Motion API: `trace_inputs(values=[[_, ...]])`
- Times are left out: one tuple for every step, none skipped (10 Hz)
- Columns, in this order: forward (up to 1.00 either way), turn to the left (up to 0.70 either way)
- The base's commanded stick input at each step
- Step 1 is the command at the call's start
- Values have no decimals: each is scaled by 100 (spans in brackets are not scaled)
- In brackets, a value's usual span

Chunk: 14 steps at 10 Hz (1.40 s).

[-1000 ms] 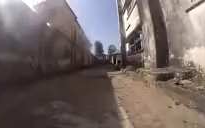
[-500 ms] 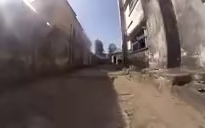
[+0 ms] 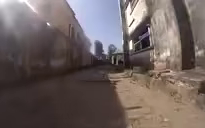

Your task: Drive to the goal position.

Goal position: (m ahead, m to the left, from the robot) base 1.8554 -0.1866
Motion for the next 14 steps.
trace_inputs(values=[[100, 0], [100, 0], [100, 0], [100, 0], [100, 0], [100, 0], [100, 0], [100, 0], [100, 0], [100, 0], [0, 0], [0, 0], [0, 0], [0, 0]])
